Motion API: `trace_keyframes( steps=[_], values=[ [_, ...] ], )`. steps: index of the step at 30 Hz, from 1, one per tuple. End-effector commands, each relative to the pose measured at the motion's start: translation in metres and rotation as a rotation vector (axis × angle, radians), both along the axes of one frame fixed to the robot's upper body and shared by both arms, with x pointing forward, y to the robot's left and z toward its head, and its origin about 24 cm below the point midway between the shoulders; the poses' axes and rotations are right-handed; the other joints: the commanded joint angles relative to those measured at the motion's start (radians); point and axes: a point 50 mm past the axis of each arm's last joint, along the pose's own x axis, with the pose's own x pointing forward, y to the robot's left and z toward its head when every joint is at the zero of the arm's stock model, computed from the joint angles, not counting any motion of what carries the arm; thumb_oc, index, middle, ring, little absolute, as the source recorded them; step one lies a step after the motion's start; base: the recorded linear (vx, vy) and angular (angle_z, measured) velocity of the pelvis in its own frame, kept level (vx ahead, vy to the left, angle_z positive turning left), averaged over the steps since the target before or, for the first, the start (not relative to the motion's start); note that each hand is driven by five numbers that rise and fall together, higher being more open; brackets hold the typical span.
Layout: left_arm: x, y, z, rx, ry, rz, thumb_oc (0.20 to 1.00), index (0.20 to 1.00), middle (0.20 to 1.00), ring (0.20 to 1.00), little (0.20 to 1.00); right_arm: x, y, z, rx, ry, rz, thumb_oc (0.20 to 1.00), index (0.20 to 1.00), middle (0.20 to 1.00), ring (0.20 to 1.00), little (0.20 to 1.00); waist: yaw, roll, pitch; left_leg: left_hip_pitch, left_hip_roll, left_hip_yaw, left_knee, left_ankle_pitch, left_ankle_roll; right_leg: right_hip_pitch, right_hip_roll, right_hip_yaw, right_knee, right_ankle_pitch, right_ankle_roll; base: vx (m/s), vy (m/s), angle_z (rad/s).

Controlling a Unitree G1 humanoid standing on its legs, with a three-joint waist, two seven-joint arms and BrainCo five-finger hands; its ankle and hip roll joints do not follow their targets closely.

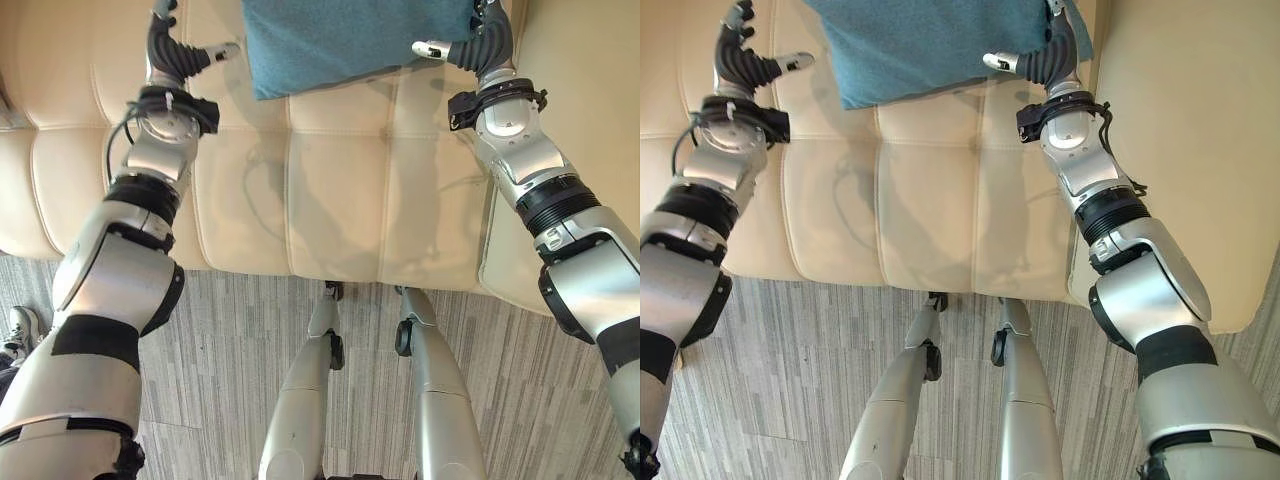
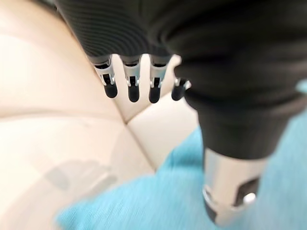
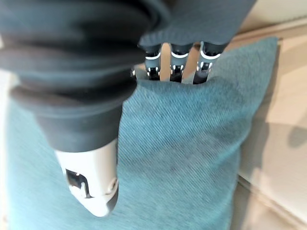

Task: Pick up all the scattered cushions and arrange them neatly on the sofa.

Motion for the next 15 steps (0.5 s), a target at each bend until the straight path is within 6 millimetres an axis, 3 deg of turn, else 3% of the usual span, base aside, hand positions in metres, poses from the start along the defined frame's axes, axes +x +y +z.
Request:
trace_keyframes(
  steps=[1,5,6,7,9,11,12,15],
  values=[
    [-0.016,0.01,0.046,-0.046,-0.213,0.003,1.0,1.0,1.0,1.0,1.0,-0.016,0.022,0.021,-0.01,-0.157,0.114,1.0,1.0,1.0,1.0,1.0,0.005,-0.052,0.003,0.063,0.027,0.018,0.039,-0.096,-0.073,0.083,-0.031,0.055,-0.027,-0.112,0.15,-0.03,0.001,-0.04],
    [-0.03,0.013,0.031,-0.05,-0.293,-0.06,1.0,1.0,1.0,1.0,1.0,-0.028,0.002,0.003,-0.037,-0.182,0.122,1.0,1.0,1.0,1.0,1.0,0.003,-0.056,-0.003,0.11,0.026,0.022,0.033,-0.1,-0.076,0.129,-0.029,0.055,-0.04,-0.109,0.148,-0.02,0.02,-0.09],
    [-0.037,0.017,0.009,-0.062,-0.284,-0.103,1.0,1.0,1.0,1.0,1.0,-0.034,-0.011,-0.017,-0.068,-0.165,0.128,1.0,1.0,1.0,1.0,1.0,0.0,-0.058,-0.013,0.148,0.025,0.028,0.027,-0.104,-0.078,0.169,-0.03,0.05,-0.053,-0.106,0.147,0.0,0.045,-0.1],
    [-0.048,0.021,-0.018,-0.085,-0.269,-0.143,1.0,1.0,1.0,1.0,1.0,-0.044,-0.026,-0.042,-0.114,-0.136,0.118,1.0,1.0,1.0,1.0,1.0,-0.006,-0.06,-0.026,0.192,0.023,0.031,0.026,-0.113,-0.078,0.219,-0.035,0.044,-0.064,-0.104,0.147,0.03,0.073,-0.15],
    [-0.077,0.024,-0.102,-0.079,-0.087,-0.222,1.0,1.0,1.0,1.0,1.0,-0.076,-0.065,-0.128,-0.073,0.062,0.126,1.0,1.0,1.0,1.0,1.0,-0.021,-0.072,-0.062,0.287,0.012,0.043,0.036,-0.144,-0.064,0.328,-0.05,0.033,-0.076,-0.103,0.148,0.09,0.098,-0.08],
    [-0.099,0.03,-0.147,-0.063,0.058,-0.235,1.0,1.0,1.0,1.0,1.0,-0.101,-0.086,-0.177,-0.105,0.226,0.109,1.0,1.0,1.0,1.0,1.0,-0.036,-0.082,-0.089,0.344,0.01,0.049,0.042,-0.166,-0.055,0.388,-0.058,0.025,-0.076,-0.111,0.151,0.14,0.102,-0.01],
    [-0.12,0.035,-0.191,-0.055,0.216,-0.237,1.0,1.0,1.0,1.0,1.0,-0.128,-0.097,-0.222,-0.085,0.389,0.117,1.0,1.0,1.0,1.0,1.0,-0.051,-0.089,-0.115,0.401,0.01,0.054,0.051,-0.188,-0.048,0.449,-0.065,0.023,-0.071,-0.124,0.154,0.18,0.133,-0.04],
    [-0.158,0.043,-0.251,-0.007,0.476,-0.22,1.0,1.0,1.0,1.0,1.0,-0.169,-0.116,-0.283,-0.054,0.637,0.067,1.0,1.0,1.0,1.0,1.0,-0.08,-0.095,-0.159,0.482,0.009,0.067,0.055,-0.209,-0.04,0.529,-0.066,0.022,-0.072,-0.134,0.163,0.13,0.128,-0.05]
  ],
)
